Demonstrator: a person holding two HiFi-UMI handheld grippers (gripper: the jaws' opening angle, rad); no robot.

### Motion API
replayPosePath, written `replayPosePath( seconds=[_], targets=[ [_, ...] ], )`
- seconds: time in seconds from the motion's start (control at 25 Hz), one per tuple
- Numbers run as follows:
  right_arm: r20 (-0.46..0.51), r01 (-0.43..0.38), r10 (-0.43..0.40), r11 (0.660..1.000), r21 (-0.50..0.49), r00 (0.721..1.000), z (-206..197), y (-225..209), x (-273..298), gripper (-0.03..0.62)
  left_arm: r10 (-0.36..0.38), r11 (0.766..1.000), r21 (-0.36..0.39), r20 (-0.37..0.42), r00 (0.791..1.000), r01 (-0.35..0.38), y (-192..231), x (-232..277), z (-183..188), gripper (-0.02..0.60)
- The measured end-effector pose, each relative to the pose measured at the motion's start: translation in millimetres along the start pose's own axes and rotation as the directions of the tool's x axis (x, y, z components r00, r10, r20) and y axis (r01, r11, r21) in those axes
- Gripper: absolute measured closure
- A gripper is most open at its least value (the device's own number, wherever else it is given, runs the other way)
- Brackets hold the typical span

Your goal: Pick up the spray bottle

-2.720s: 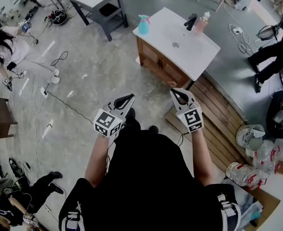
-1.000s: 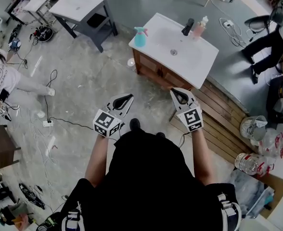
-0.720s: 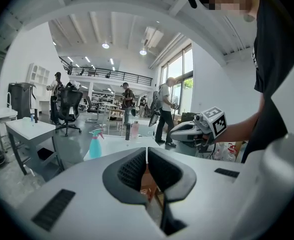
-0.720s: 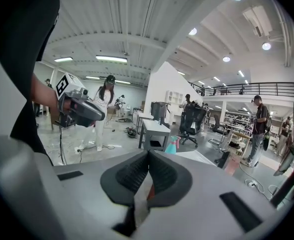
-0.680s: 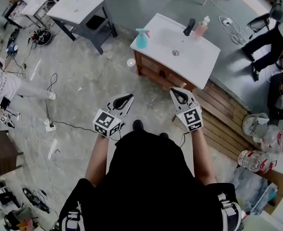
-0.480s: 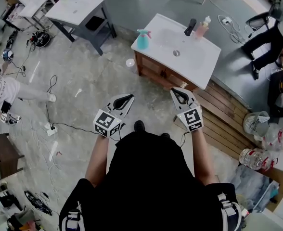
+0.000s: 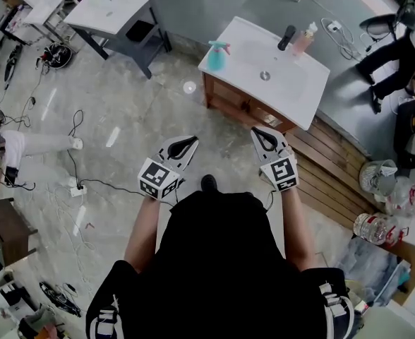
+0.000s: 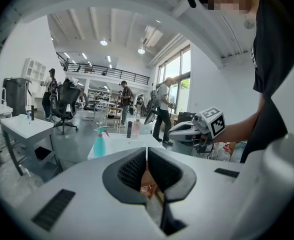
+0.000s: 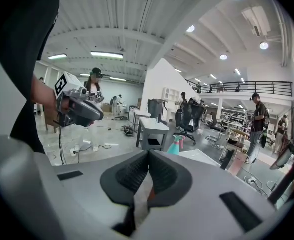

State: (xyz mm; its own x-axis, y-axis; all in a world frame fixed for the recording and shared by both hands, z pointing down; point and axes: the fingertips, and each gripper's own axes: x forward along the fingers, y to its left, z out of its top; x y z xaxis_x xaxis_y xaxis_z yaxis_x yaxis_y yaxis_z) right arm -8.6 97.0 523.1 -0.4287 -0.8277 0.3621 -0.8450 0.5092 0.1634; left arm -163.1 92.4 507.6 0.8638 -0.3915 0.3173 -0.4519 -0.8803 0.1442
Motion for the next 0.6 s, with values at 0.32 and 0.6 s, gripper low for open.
replayPosePath(
  seconds=[0.32, 0.6],
  targets=[
    [-0.001, 0.006, -0.006, 1.000, 0.009, 1.000, 8, 14, 29, 0.577, -0.010, 1.000, 0.004, -0.007, 1.000, 0.010, 29, -13, -5, 0.552],
    [0.007, -0.012, 0.012, 0.999, 0.035, 1.000, 16, 20, 40, 0.577, -0.012, 1.000, -0.008, -0.025, 1.000, 0.012, 42, -18, -7, 0.552]
  ],
)
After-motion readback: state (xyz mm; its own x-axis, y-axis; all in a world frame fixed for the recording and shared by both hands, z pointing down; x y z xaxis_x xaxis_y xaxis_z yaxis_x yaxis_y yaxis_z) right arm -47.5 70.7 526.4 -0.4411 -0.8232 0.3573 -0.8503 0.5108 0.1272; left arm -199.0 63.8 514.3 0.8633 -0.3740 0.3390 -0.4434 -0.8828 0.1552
